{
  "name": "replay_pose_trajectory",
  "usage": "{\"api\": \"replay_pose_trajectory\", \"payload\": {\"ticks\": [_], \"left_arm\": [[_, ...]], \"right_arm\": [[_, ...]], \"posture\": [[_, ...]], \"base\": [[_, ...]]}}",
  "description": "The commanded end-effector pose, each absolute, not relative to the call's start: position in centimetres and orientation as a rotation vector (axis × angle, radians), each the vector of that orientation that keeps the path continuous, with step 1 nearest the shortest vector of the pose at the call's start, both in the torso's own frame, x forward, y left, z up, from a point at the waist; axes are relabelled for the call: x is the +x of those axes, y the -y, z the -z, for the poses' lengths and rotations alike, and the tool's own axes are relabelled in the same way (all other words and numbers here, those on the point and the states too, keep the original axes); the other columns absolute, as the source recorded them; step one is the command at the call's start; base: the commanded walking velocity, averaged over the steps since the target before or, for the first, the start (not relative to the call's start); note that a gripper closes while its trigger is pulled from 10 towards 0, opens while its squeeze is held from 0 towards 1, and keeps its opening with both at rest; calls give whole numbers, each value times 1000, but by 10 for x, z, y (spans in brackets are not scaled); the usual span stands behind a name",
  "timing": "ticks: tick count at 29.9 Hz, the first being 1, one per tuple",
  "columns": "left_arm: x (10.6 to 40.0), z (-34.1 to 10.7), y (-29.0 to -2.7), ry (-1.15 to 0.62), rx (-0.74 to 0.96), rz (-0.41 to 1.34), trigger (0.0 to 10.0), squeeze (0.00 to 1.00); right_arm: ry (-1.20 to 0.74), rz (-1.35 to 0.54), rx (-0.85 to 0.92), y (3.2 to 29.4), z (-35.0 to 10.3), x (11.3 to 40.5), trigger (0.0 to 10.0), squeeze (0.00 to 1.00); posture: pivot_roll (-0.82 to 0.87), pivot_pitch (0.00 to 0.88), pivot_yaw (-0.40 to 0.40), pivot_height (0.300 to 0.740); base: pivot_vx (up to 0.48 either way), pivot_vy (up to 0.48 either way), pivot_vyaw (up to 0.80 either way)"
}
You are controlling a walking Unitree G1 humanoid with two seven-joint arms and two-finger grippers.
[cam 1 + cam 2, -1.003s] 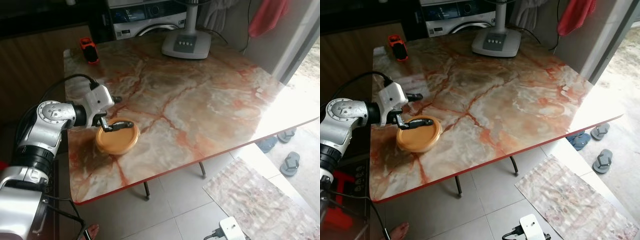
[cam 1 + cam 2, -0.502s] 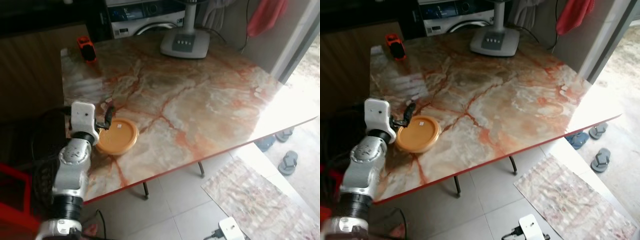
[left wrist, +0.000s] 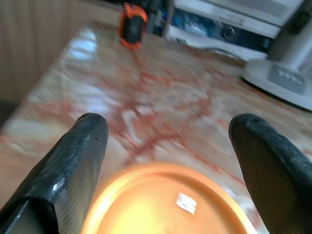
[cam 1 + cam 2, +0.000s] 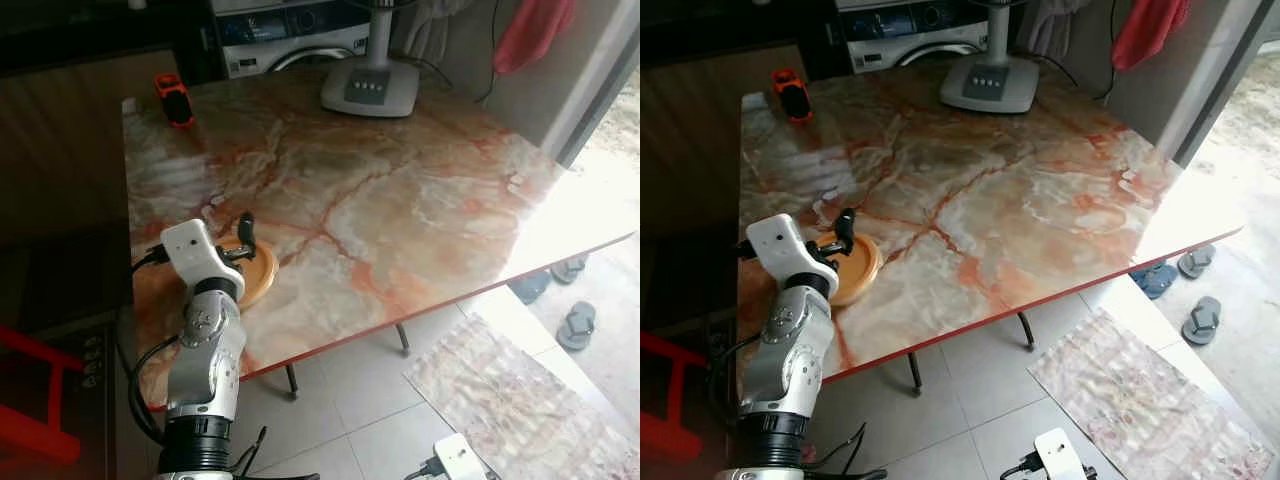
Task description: Restocking fridge
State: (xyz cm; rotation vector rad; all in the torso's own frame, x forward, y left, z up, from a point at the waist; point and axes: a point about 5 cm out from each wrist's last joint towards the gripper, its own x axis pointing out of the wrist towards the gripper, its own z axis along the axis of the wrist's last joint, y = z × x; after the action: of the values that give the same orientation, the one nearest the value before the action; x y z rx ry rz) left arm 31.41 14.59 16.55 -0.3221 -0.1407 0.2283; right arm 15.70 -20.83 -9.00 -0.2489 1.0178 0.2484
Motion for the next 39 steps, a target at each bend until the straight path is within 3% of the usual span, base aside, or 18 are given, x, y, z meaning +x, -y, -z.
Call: {"api": "replay_pose_trajectory", "payload": {"ticks": [1, 9, 19, 28, 39], "left_arm": [[306, -170, -155, 183, -254, -299, 10000, 0], [295, -155, -179, 113, -272, -443, 10000, 0], [292, -131, -170, 31, -516, -360, 10000, 0], [291, -114, -179, -22, -567, -357, 10000, 0], [303, -98, -168, -74, -538, -233, 10000, 0]], "right_arm": [[-1029, -257, -250, 207, 92, 153, 10000, 0], [-1026, -263, -251, 207, 92, 153, 10000, 0], [-1023, -220, -246, 209, 92, 153, 10000, 0], [-1025, -206, -243, 210, 92, 153, 10000, 0], [-1021, -212, -247, 210, 91, 154, 10000, 0]], "posture": [[18, 50, 15, 740], [20, 43, 16, 740], [24, 62, 10, 740], [26, 69, 7, 740], [24, 73, 4, 740]], "base": [[0, 0, 0], [0, 0, 0], [0, 0, 0], [0, 0, 0], [0, 0, 0]]}}
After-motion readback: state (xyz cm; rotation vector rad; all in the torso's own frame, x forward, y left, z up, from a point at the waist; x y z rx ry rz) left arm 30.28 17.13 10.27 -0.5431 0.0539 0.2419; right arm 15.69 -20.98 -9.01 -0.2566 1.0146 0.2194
